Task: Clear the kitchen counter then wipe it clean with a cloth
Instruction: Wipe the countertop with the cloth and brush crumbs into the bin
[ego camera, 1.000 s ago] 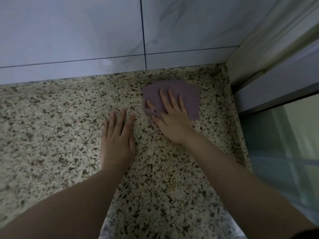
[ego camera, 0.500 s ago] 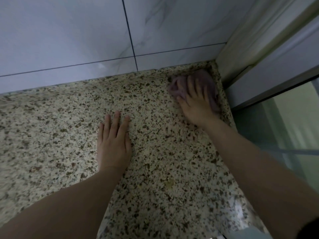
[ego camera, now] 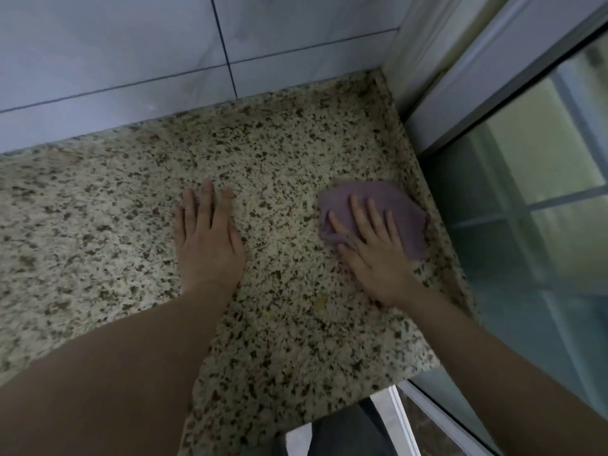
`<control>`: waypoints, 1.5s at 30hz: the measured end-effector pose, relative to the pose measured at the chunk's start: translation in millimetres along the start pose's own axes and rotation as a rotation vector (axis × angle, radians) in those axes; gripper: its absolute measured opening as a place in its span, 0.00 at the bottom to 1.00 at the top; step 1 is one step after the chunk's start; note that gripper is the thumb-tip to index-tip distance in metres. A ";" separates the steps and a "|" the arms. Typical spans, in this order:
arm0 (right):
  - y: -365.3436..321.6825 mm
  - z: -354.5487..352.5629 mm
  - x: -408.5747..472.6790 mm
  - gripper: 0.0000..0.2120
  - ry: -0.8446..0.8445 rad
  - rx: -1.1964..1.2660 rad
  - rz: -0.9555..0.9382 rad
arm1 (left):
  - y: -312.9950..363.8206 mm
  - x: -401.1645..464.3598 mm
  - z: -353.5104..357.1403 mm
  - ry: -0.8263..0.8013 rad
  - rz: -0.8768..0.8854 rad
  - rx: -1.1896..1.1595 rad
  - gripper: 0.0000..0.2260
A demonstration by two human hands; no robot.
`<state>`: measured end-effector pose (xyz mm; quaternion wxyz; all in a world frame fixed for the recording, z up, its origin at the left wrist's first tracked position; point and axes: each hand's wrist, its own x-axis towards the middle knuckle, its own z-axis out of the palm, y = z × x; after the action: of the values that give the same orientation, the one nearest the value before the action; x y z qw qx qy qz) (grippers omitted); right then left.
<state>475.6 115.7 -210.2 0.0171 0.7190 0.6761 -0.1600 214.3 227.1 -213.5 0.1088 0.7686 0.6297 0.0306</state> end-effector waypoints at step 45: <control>-57.9 7.9 -56.9 0.25 -0.021 0.278 0.044 | -8.7 1.0 11.9 0.141 0.120 -0.007 0.23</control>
<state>415.3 63.8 -192.3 -0.0719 0.7275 0.6312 -0.2594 208.3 228.2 -227.0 0.0647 0.8005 0.5885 0.0931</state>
